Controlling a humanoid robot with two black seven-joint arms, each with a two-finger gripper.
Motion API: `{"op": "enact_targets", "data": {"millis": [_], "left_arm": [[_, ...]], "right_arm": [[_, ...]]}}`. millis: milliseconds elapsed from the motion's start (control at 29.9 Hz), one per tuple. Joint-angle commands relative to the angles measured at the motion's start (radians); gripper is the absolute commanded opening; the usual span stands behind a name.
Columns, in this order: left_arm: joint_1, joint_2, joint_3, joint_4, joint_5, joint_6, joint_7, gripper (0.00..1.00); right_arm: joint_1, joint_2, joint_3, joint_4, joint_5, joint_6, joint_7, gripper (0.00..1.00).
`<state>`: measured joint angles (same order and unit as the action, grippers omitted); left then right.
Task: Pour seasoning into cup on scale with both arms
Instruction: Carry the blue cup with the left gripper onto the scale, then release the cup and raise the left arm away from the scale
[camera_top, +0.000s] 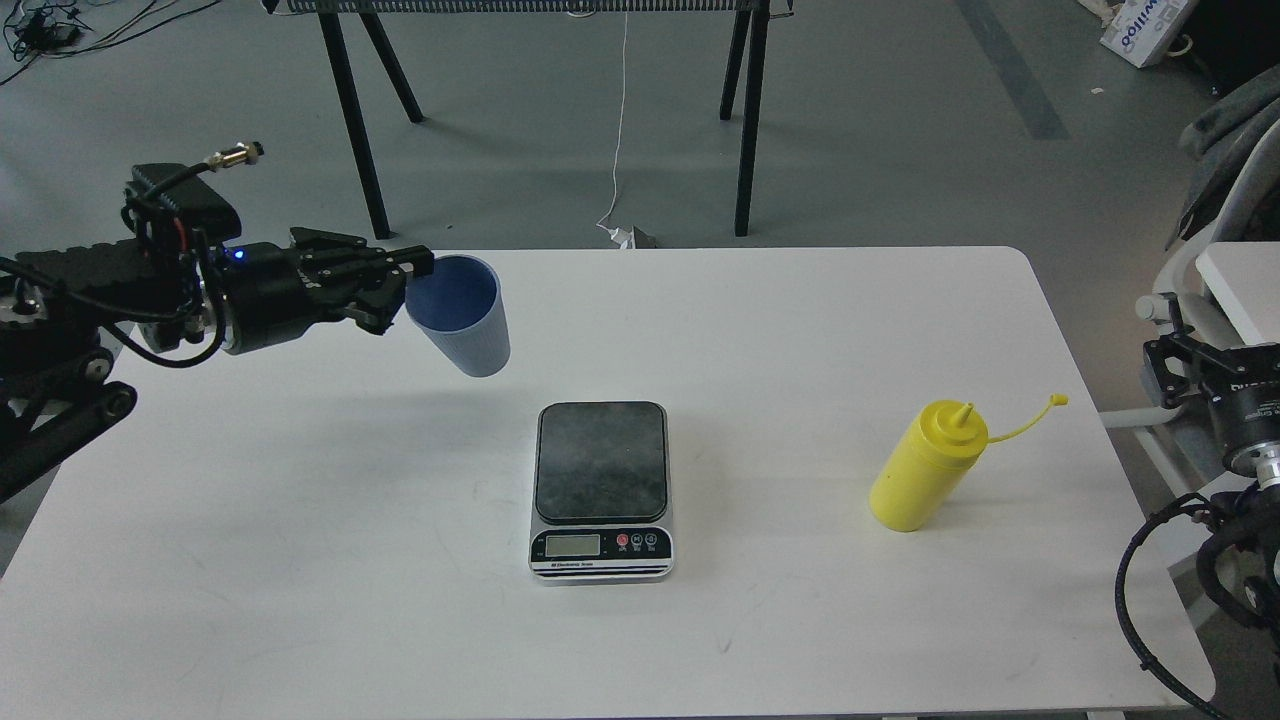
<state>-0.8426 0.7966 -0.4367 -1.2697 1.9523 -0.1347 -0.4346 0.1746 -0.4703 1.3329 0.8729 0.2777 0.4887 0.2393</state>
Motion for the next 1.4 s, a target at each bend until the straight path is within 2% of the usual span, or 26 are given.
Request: {"op": "enact_targets", "data": {"millis": [0, 234, 534, 768, 902, 1002, 1035, 1169, 1203, 1303, 1370], "left_arm": [[-0.027, -0.098, 0.003, 0.007, 0.095, -0.054, 0.014, 0.00], [-0.027, -0.209, 0.122, 0.032, 0.181, -0.069, 0.060, 0.00], [-0.013, -0.247, 0.141, 0.041, 0.184, -0.071, 0.071, 0.03], [-0.013, -0.264, 0.139, 0.041, 0.184, -0.072, 0.073, 0.09], [-0.013, -0.274, 0.139, 0.041, 0.184, -0.072, 0.094, 0.19], [-0.015, -0.274, 0.139, 0.041, 0.184, -0.072, 0.094, 0.21], [-0.015, -0.274, 0.139, 0.041, 0.183, -0.072, 0.094, 0.24], [-0.020, -0.267, 0.133, 0.036, 0.174, -0.063, 0.094, 0.60], [-0.023, -0.264, 0.131, 0.032, 0.172, -0.060, 0.093, 0.66], [-0.027, -0.260, 0.124, 0.030, 0.171, -0.046, 0.091, 0.67], [-0.027, -0.258, 0.113, 0.030, 0.162, -0.036, 0.089, 0.71]], "right_arm": [[-0.012, -0.004, 0.018, 0.001, 0.000, 0.000, 0.000, 1.00], [-0.020, -0.010, 0.023, 0.001, 0.001, 0.000, 0.000, 1.00], [-0.020, -0.010, 0.023, 0.003, 0.001, 0.000, 0.000, 1.00], [-0.020, -0.010, 0.023, 0.003, 0.001, 0.000, 0.000, 1.00], [-0.020, -0.010, 0.022, 0.003, 0.001, 0.000, 0.000, 1.00], [-0.021, -0.010, 0.023, 0.003, 0.001, 0.000, 0.000, 1.00], [-0.021, -0.010, 0.023, 0.003, 0.001, 0.000, 0.000, 1.00], [-0.021, -0.011, 0.023, 0.003, 0.001, 0.000, 0.000, 1.00], [-0.023, -0.011, 0.023, 0.003, 0.001, 0.000, -0.002, 1.00], [-0.027, -0.011, 0.022, 0.003, 0.001, 0.000, 0.000, 1.00], [-0.027, -0.011, 0.023, 0.003, 0.001, 0.000, 0.000, 1.00]]}}
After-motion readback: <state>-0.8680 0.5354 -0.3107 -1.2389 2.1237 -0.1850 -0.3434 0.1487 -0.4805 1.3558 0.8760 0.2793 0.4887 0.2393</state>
